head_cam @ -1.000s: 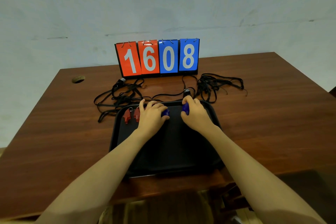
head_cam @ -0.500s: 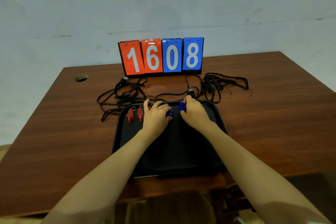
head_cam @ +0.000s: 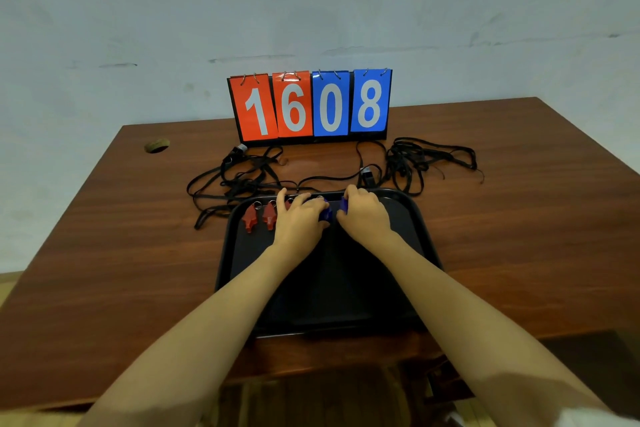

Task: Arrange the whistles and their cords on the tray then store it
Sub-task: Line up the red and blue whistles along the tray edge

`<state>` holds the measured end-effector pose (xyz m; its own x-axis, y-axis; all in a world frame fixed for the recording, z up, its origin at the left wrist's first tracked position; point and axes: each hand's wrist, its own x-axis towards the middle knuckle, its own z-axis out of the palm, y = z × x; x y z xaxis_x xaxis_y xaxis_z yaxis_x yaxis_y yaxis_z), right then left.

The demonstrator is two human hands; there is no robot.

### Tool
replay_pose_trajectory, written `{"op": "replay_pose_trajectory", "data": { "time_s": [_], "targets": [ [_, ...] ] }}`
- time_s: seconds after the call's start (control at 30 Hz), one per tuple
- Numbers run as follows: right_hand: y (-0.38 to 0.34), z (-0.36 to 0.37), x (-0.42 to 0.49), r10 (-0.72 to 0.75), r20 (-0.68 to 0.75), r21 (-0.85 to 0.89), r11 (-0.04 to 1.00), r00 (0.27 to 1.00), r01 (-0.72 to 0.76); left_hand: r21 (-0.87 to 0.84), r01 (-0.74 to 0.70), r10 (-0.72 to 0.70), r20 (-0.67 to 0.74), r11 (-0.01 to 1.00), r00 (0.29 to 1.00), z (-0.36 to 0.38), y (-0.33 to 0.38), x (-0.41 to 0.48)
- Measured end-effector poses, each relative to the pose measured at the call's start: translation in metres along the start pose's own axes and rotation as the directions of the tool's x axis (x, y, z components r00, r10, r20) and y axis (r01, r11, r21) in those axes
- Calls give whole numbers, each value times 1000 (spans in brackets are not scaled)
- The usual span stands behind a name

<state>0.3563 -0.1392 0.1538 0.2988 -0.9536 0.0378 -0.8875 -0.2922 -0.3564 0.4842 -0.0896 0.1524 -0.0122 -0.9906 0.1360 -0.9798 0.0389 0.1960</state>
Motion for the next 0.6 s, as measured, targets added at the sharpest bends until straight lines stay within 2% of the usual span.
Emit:
{"op": "replay_pose_trajectory", "data": {
  "time_s": [0.37, 0.5, 0.6],
  "targets": [
    [-5, -10, -8, 15, 104, -3, 1000, 994, -15, -41, 9, -7, 51, 999, 999, -4, -2, 2],
    [-6, -20, -5, -24, 46, 9, 1000, 999, 23, -70, -12, 12, 7, 998, 1000, -10, -5, 5],
    [-14, -30, 6, -103, -6, 32, 994, 995, 103, -69, 8, -14, -83, 998, 996, -19, -12, 14]
  ]
}}
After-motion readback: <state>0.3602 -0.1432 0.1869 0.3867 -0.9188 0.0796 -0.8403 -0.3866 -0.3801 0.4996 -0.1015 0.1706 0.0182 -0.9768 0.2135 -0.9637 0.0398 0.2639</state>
